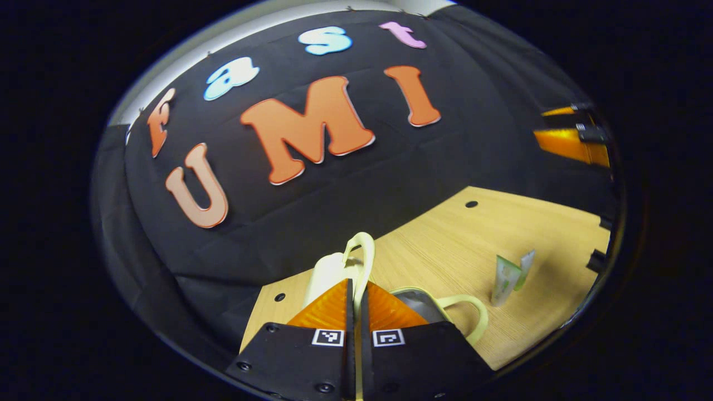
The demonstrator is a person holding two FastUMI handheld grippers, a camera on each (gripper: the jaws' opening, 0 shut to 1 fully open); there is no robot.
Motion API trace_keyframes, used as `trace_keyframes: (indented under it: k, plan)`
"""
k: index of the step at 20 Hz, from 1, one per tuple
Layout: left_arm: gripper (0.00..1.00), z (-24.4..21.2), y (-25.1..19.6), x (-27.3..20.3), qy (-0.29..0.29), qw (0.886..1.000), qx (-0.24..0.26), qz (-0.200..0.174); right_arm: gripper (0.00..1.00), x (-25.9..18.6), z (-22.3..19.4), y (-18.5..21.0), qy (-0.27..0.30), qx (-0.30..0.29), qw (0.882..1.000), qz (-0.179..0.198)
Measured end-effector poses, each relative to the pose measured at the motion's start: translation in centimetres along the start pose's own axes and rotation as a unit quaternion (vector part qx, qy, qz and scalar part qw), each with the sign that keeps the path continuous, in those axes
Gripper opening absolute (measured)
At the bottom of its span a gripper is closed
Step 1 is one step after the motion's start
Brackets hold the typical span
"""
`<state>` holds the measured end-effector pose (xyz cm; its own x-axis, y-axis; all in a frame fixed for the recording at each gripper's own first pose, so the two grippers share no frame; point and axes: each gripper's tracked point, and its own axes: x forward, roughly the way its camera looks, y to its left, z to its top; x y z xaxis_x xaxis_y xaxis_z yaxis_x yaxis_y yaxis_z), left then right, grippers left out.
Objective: First open the suitcase, pack the skin care products into it, and then close the suitcase.
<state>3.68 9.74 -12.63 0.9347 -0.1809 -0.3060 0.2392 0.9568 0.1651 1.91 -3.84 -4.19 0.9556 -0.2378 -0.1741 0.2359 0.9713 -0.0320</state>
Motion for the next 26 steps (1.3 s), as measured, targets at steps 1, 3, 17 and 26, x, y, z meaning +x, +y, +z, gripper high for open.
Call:
trace_keyframes:
  k: [1, 3, 17, 26]
  plan:
    - [0.05, 0.2, 2.5, 0.2, -0.001, 1.0, -0.018, 0.012, 0.95, 0.3, 0.2, 1.0, 0.003, 0.003, 1.0, 0.003]
    - [0.05, 0.0, 7.0, 0.1, -0.009, 0.999, -0.03, 0.041, 0.95, 1.0, 0.3, 2.9, 0.008, 0.007, 1.0, 0.009]
    - [0.05, -16.6, 30.4, 3.4, 0.096, 0.981, -0.049, 0.164, 0.96, 3.6, 1.4, 12.5, 0.026, -0.007, 0.999, 0.021]
    - [0.18, -31.1, 32.3, 7.2, 0.21, 0.947, -0.149, 0.192, 0.96, 2.6, -0.5, 13.0, 0.056, -0.015, 0.998, -0.006]
